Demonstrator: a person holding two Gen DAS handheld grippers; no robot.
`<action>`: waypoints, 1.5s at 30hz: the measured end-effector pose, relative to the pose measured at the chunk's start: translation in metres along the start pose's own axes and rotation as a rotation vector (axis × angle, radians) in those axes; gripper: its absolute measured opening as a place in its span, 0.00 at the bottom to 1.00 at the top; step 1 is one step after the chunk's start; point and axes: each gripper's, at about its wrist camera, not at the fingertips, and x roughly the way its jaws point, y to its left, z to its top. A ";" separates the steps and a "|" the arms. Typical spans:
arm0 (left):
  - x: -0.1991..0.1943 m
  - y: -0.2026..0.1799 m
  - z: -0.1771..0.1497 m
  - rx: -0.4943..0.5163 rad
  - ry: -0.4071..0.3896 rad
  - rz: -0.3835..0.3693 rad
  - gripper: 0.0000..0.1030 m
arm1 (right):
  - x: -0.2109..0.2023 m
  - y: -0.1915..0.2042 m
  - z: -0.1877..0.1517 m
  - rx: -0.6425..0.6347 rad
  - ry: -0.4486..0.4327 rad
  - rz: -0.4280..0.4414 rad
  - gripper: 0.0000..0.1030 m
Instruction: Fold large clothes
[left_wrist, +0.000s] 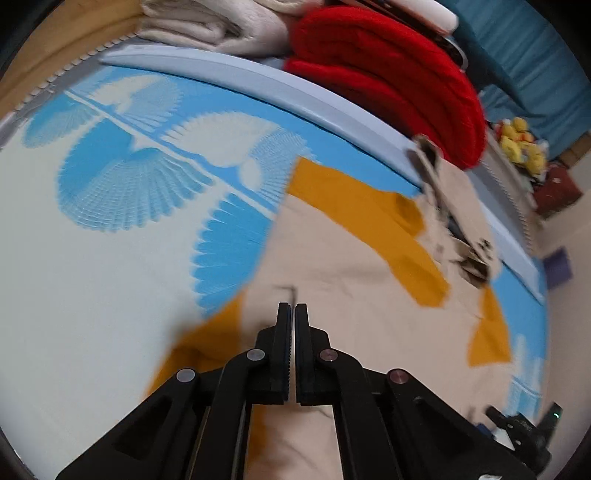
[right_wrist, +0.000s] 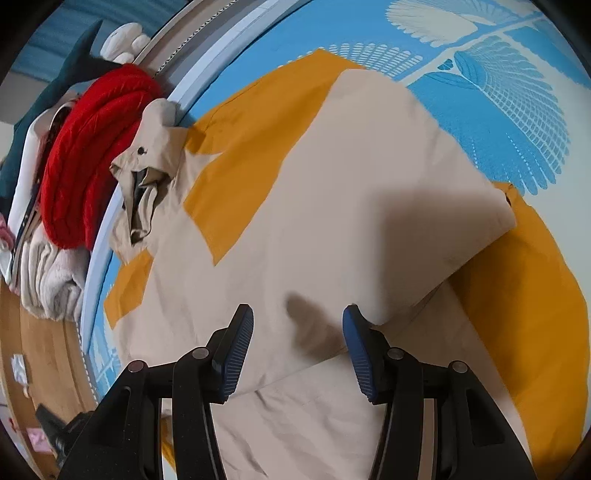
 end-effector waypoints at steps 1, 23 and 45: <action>0.006 0.006 -0.001 -0.023 0.031 -0.001 0.00 | 0.001 -0.005 0.003 0.015 -0.002 -0.005 0.50; 0.017 -0.010 -0.019 0.065 0.104 0.037 0.07 | -0.014 -0.020 0.017 0.088 -0.050 0.105 0.52; 0.066 -0.035 -0.041 0.126 0.298 0.047 0.25 | 0.012 -0.024 0.024 -0.039 -0.028 -0.172 0.55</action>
